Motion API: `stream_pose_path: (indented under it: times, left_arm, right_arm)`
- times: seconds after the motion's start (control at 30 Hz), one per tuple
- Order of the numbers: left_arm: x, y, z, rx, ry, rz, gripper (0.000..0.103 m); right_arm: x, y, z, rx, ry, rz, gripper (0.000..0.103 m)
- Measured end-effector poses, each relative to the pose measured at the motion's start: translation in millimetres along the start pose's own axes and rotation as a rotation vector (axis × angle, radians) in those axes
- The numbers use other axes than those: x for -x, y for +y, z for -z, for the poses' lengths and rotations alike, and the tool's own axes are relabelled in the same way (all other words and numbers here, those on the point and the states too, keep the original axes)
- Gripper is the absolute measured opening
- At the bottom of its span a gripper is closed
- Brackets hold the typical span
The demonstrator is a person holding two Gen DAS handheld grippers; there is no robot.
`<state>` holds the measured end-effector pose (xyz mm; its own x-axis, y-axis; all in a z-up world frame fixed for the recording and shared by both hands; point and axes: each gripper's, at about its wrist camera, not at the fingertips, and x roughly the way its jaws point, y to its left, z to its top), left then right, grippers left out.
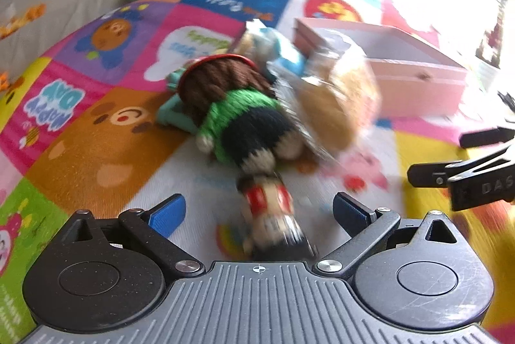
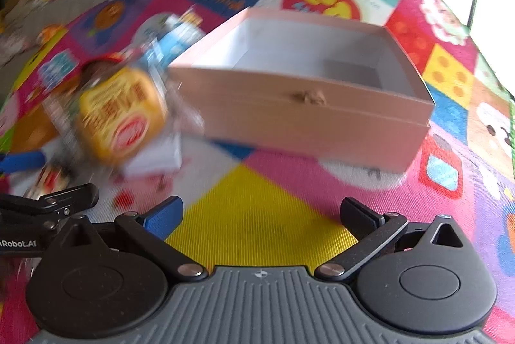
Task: Organize objects
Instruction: 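Grasp the wrapped bread bun with the left gripper while the right grasps the red keychain figure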
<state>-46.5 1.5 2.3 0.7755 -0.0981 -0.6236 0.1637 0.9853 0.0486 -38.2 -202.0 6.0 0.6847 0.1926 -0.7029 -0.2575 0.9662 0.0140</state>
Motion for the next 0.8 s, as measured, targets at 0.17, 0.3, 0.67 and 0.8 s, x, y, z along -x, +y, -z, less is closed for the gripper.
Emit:
stream_pose_path:
  times: [0.17,0.3,0.67,0.8]
  left_arm:
    - [22.5,-1.8,-0.6,-0.076,-0.055,0.039,0.101]
    - [33.8,-10.2,-30.0,-0.128,-0.141,0.107,0.101]
    - [-36.7,-43.8,-76.1,-0.202,0.011,0.137,0.054]
    - [-29.6,-37.7,-70.1,-0.172,-0.011,0.153,0.049]
  right_arm:
    - [17.2,0.7,15.0,0.013,-0.007,-0.002,0.103]
    - [14.8,2.0,12.3,0.003,-0.002,0.009,0.103]
    - [14.6,1.6,13.1,0.01,-0.002,0.01,0.103]
    - [14.1,2.0,13.2,0.011,-0.006,0.013,0.103]
